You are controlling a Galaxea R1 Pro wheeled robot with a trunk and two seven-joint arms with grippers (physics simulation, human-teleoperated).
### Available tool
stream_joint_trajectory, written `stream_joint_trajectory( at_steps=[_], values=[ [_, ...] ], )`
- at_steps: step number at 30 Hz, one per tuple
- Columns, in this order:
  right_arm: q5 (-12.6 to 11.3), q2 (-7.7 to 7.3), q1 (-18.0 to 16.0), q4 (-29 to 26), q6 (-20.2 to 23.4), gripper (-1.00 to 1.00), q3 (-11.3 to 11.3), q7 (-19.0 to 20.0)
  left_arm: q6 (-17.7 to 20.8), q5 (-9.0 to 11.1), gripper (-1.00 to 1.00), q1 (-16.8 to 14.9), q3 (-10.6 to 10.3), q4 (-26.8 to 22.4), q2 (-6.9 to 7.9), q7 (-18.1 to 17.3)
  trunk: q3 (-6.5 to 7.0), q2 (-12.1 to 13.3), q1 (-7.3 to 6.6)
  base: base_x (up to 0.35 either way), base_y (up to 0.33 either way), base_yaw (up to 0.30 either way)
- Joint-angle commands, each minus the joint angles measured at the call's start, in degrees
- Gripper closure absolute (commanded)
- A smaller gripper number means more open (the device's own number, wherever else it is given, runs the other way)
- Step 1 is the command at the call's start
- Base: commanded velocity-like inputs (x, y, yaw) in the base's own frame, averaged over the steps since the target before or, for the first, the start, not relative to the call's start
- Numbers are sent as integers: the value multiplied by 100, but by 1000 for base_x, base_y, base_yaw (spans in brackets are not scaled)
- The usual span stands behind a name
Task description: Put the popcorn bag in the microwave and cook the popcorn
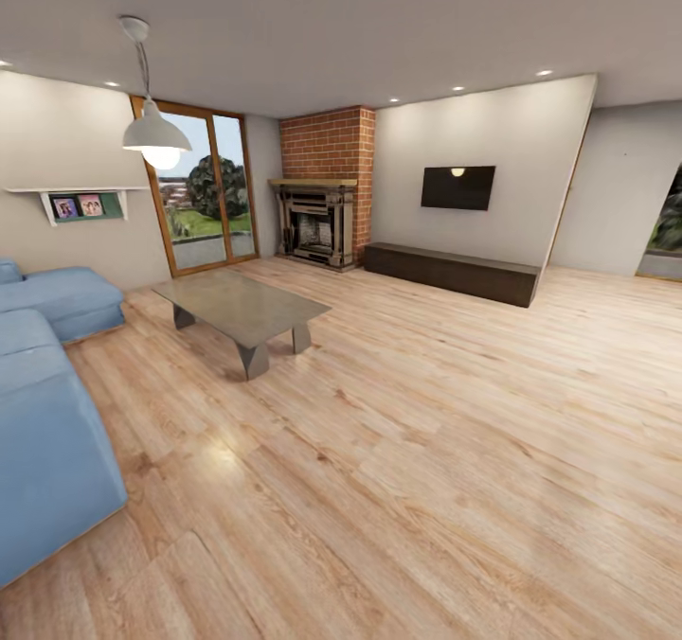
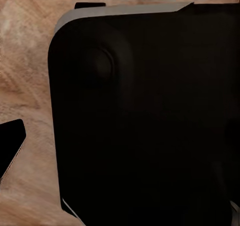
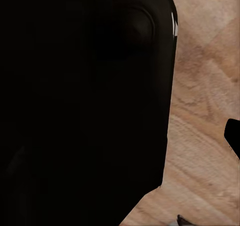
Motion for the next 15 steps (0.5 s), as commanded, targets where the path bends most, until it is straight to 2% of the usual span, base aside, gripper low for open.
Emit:
stream_joint_trajectory(
  at_steps=[1, 15],
  values=[
    [4, -1, -1, 0, -11, -100, 3, -1, -2, -11, -100, -1, 1, -15, -3, -10, -5, -2, 3, 272, 0, 0],
    [8, -4, -1, 0, -11, -100, 12, -27, 3, 20, -100, -1, -1, -50, 3, 24, -5, -2, 3, 315, 0, 0]
  ],
)
